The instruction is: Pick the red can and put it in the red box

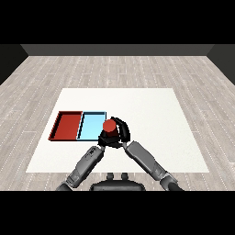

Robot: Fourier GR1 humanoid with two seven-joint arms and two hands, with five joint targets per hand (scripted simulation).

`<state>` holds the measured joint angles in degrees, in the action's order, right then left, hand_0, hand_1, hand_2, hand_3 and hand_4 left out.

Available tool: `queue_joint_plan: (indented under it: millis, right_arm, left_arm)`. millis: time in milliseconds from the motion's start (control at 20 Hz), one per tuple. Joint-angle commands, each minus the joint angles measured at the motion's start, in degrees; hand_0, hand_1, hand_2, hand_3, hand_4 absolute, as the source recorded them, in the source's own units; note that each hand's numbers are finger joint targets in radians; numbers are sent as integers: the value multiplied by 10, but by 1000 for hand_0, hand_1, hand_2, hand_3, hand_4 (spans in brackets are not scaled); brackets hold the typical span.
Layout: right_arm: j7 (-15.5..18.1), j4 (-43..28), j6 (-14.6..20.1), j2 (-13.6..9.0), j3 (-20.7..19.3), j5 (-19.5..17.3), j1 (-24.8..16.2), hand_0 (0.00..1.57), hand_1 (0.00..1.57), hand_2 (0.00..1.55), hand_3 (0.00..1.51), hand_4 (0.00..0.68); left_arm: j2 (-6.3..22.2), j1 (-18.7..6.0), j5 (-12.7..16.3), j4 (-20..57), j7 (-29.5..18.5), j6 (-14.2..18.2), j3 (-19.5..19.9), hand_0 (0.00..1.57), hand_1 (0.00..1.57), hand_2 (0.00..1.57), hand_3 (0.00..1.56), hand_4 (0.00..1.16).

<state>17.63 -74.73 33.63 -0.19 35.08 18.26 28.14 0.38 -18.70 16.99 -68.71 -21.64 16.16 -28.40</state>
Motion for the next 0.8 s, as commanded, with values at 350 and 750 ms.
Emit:
queue_joint_plan:
  millis: [350,750]
  right_arm:
    - [56,38,27,2,57,75,21,1529,1529,1458,1379,626]
    - [37,34,20,2,37,56,23,1450,1450,1443,1377,615]
  left_arm:
    - [-4,-36,6,59,47,107,35,1571,1571,1497,1380,912]
    - [-3,-38,-1,-3,55,235,-18,1571,1571,1512,1404,1015]
